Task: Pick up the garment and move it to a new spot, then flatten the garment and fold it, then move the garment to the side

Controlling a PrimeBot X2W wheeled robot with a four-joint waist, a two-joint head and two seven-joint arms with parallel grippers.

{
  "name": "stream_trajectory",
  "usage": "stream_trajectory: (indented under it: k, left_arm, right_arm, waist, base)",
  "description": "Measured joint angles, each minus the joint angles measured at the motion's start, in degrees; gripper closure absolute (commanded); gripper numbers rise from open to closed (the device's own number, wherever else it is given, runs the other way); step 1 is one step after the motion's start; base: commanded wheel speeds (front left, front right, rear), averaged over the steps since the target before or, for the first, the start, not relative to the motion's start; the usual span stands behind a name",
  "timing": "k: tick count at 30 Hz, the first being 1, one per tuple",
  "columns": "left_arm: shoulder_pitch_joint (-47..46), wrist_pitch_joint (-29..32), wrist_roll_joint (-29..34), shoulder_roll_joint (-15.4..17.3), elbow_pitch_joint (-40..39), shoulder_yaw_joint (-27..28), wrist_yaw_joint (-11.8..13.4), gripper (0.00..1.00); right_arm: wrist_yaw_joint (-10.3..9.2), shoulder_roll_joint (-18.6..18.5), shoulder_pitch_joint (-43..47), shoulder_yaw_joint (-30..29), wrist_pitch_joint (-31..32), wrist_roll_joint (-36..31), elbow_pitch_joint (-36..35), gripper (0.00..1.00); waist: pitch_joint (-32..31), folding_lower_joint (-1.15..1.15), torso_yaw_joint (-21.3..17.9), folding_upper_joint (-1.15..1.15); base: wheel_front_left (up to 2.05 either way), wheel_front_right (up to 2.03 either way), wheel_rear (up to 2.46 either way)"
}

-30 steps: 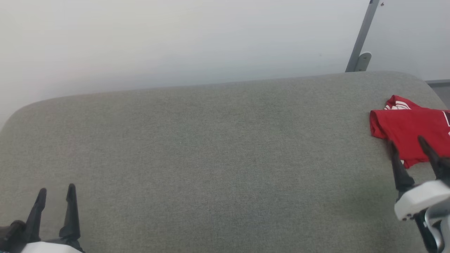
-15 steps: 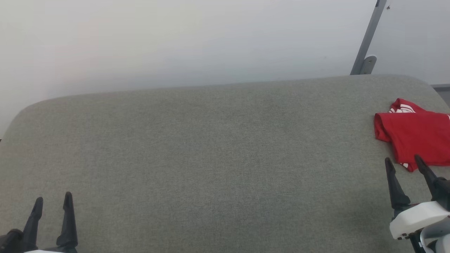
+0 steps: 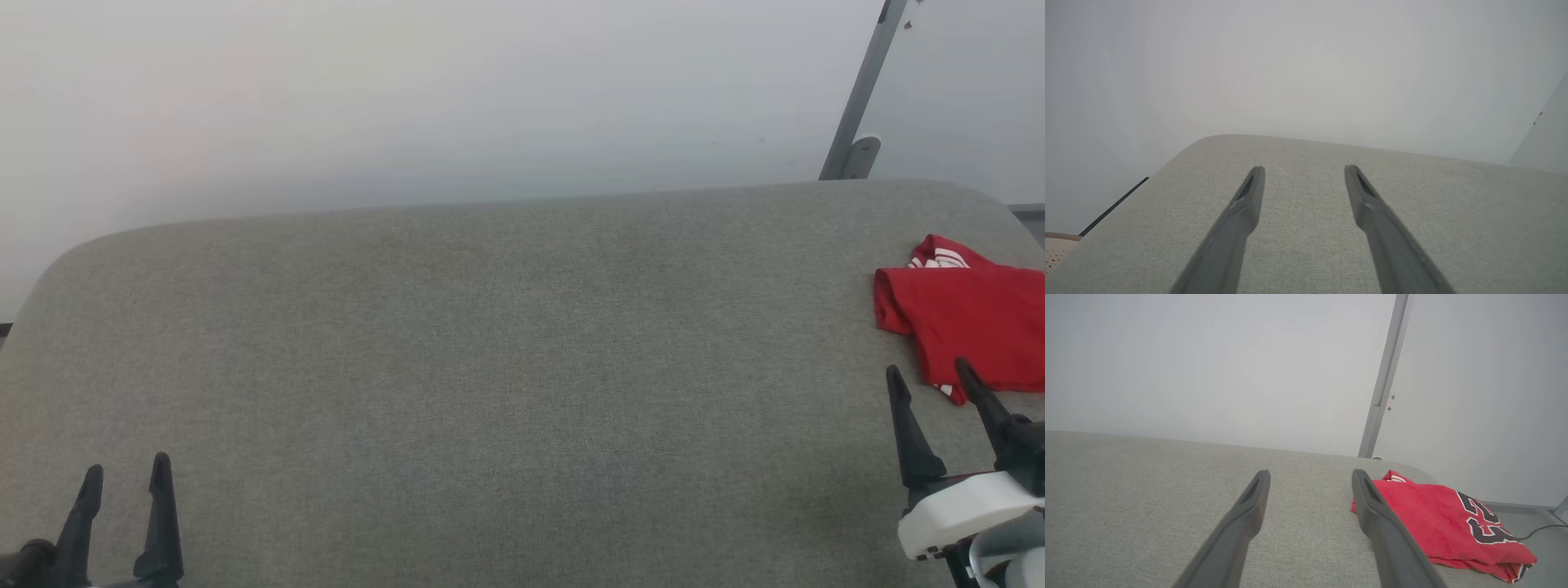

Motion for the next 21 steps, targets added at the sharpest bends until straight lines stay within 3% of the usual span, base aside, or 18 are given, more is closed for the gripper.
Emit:
stream_trajectory:
  k: [21]
  left_arm:
    - [0.1,0.0,-0.3,-0.2,-0.5,-0.3,0.0,0.0]
  right_arm:
    - [0.0,0.0,0.0,-0.3,0.0,0.1,-0.1,0.0]
  waist:
    - [0.0,0.0,0.3,0.0]
  base:
    - [0.0,0.0,0.0]
